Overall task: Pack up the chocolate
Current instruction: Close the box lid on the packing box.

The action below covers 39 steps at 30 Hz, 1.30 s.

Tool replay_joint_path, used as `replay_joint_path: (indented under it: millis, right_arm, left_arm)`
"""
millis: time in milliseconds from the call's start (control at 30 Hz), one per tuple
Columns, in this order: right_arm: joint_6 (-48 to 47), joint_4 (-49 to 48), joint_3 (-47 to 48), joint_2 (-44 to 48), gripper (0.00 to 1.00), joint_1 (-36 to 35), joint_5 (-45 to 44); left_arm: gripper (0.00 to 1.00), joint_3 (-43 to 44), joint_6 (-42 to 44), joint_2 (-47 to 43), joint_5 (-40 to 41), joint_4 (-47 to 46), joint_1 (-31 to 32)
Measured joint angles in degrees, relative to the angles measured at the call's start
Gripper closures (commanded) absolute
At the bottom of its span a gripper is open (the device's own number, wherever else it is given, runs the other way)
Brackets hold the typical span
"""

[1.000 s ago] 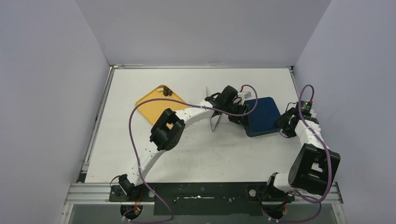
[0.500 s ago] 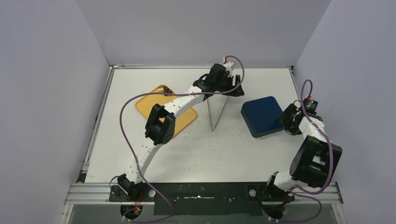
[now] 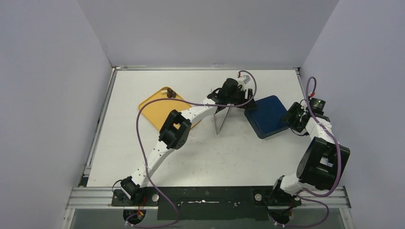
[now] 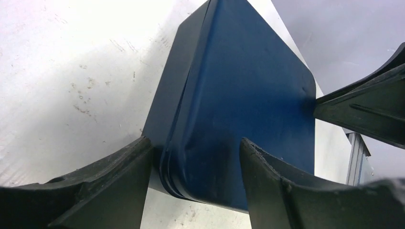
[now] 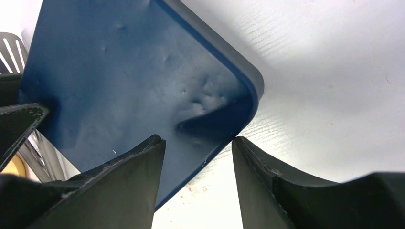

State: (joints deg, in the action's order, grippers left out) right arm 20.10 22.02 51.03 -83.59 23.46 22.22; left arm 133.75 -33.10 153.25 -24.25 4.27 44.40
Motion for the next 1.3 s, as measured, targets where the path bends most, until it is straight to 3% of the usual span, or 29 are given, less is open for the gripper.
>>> replay_joint_path:
  millis: [233, 400, 567, 700, 933, 1133, 1300]
  right_arm:
    - [2.32, -0.79, 0.09, 0.81, 0.58, -0.74, -0.7]
    - [5.01, -2.45, 0.15, 0.94, 0.62, -4.26, 1.03]
    - [6.8, -2.51, 0.13, 0.96, 0.55, -9.53, 1.7]
    - [6.99, -0.46, 0.31, 2.34, 0.37, -9.33, -0.7]
    - [5.68, 3.67, 2.38, 9.62, 0.17, -4.11, -9.66]
    - [5.46, 3.76, 2.1, 12.39, 0.15, 5.49, -12.2]
    - [5.66, 2.1, -1.73, 10.05, 0.22, 6.51, -10.12]
  left_arm:
    - [0.65, -3.72, 0.28, -0.72, 0.61, -3.72, 0.5]
    - [0.7, -16.35, -1.11, -7.65, -0.79, -9.53, 1.68]
    - [0.71, -26.18, -1.99, -13.22, -1.75, -12.9, 5.77]
    - [0.61, -30.82, -2.91, -16.15, -1.97, -13.53, 8.09]
    - [0.44, -33.16, -3.69, -17.86, -0.07, -12.46, 6.69]
    - [0.37, -28.94, -3.69, -16.81, 1.05, -10.73, 4.81]
    - [0.37, -22.4, -5.97, -12.79, -2.47, -14.08, 4.37]
